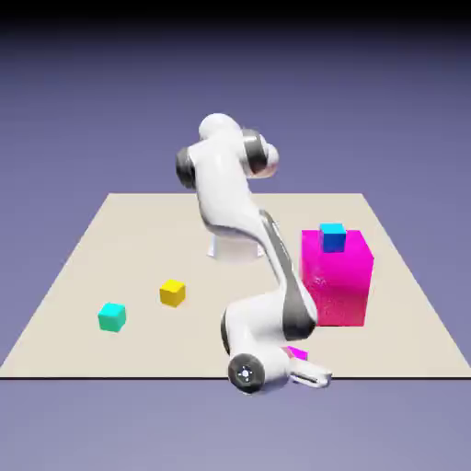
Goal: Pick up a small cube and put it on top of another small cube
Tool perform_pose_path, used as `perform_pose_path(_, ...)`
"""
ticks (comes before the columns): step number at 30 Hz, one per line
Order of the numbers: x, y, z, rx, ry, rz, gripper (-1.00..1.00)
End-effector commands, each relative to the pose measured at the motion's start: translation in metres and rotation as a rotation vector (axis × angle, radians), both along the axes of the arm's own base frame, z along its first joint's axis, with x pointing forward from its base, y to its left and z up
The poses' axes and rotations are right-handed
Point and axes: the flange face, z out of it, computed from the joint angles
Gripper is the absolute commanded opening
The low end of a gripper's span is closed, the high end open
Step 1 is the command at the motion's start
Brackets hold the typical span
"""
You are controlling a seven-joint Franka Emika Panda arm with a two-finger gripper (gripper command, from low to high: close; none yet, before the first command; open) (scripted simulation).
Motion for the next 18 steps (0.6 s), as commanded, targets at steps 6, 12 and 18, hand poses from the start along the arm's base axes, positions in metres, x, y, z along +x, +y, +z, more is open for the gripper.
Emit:
perform_pose_path(6,0.004,-0.095,0.009,-0.016,0.008,-0.019,-1.00)
perform_pose_path(12,-0.029,-0.227,0.008,-0.025,0.021,-0.070,-1.00)
perform_pose_path(18,-0.085,-0.353,0.028,-0.020,0.023,-0.144,-1.00)
